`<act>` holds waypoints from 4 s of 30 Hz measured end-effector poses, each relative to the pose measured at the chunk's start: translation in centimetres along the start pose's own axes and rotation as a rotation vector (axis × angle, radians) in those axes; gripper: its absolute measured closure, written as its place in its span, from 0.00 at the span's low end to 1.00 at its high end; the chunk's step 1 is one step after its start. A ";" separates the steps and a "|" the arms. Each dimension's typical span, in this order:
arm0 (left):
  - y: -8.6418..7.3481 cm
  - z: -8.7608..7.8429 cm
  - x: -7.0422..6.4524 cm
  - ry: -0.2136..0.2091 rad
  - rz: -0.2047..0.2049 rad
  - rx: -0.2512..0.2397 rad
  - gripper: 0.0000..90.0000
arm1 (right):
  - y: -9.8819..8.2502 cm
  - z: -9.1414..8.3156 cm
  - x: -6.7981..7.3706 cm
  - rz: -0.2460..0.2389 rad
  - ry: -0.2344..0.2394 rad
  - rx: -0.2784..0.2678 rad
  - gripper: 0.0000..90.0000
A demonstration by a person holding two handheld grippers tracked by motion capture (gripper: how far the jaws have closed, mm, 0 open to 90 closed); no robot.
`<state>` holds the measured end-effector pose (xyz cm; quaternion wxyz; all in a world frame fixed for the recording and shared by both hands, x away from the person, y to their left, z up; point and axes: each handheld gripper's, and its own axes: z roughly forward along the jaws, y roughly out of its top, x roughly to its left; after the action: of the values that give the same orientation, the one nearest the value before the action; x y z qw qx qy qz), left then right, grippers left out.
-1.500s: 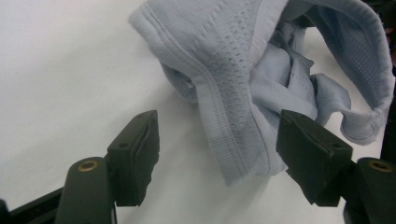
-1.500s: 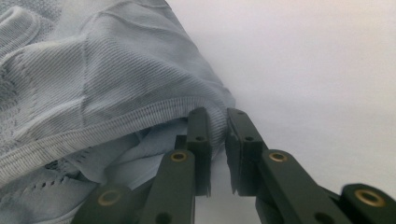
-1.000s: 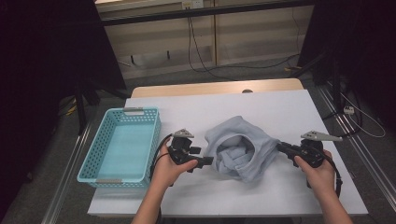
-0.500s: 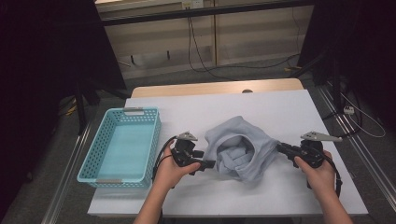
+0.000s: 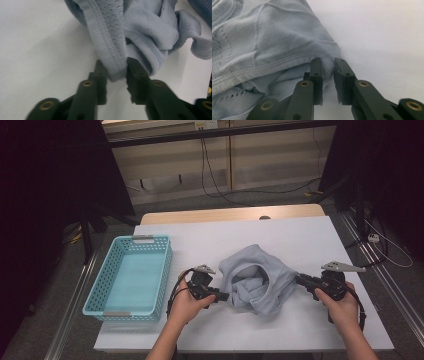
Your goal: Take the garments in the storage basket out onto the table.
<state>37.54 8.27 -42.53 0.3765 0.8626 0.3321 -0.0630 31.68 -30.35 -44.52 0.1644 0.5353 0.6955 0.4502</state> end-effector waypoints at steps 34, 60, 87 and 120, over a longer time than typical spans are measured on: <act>3.0 -2.8 0.8 0.013 -0.026 -0.110 0.94 | -0.3 -1.6 7.0 -0.188 0.179 0.056 0.43; 2.7 -2.5 1.3 0.030 -0.040 -0.096 0.94 | -0.3 -1.9 4.6 -0.150 0.062 0.043 0.41; 3.3 -3.3 2.9 0.063 -0.072 -0.150 0.94 | -0.2 2.2 7.0 -0.262 0.173 0.156 0.95; 2.3 -4.3 2.5 0.126 -0.061 -0.216 0.27 | -1.0 2.6 11.7 -0.332 0.359 0.187 0.93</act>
<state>40.23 11.44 -38.95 0.4434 0.8088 0.3858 0.0161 28.57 -18.73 -43.78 0.0598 0.3381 0.8305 0.4385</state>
